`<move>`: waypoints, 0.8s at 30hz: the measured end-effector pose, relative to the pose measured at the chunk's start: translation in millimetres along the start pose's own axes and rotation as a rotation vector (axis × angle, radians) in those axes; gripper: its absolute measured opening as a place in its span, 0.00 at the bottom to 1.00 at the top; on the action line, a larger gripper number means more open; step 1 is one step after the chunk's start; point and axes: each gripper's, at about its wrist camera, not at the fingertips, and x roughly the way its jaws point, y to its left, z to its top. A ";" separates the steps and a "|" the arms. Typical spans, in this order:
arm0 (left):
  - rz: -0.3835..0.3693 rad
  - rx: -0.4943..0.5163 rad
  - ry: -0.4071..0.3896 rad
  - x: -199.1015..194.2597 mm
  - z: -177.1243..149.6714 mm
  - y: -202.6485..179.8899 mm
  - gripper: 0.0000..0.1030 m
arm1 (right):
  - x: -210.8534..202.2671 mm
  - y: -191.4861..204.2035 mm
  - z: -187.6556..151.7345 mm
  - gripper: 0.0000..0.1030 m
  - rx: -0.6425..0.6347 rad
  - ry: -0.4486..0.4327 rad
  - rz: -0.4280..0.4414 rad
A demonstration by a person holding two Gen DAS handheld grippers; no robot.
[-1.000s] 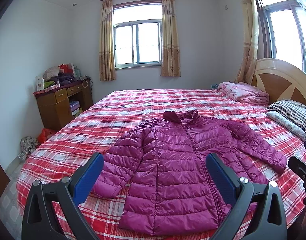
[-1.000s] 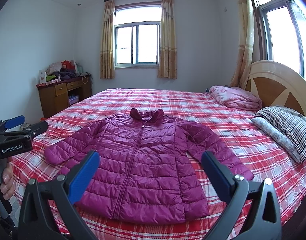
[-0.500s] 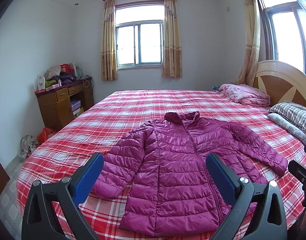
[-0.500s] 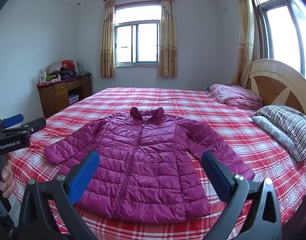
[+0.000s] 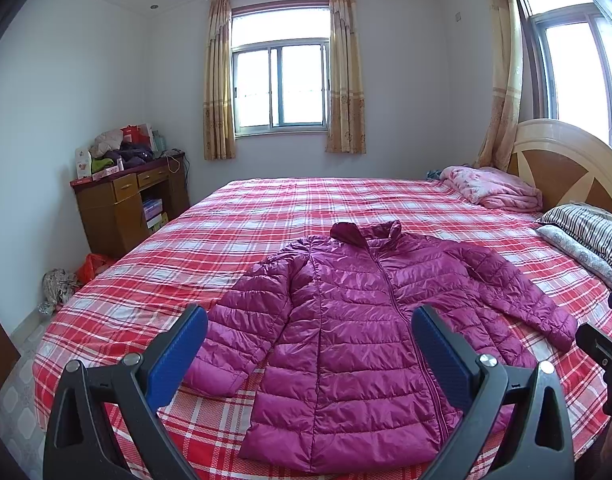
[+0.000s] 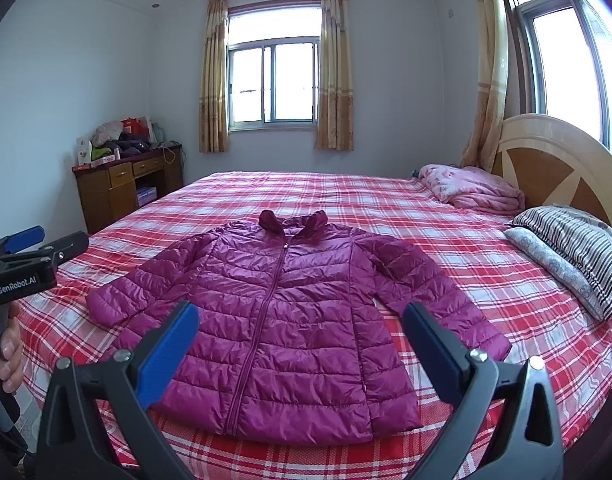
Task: Fold large clothes
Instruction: 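Grasp the jacket sleeve cuff with the right tool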
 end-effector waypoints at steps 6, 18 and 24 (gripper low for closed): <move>-0.003 0.000 0.023 13.3 -4.8 1.2 0.99 | 15.1 -8.5 -8.0 1.00 0.012 0.037 -0.013; 0.010 0.027 0.103 88.3 -28.7 -5.2 0.99 | 72.8 -114.4 -41.3 1.00 0.189 0.174 -0.205; 0.003 0.047 0.154 137.1 -33.3 -15.1 0.99 | 91.0 -175.2 -62.5 1.00 0.327 0.250 -0.291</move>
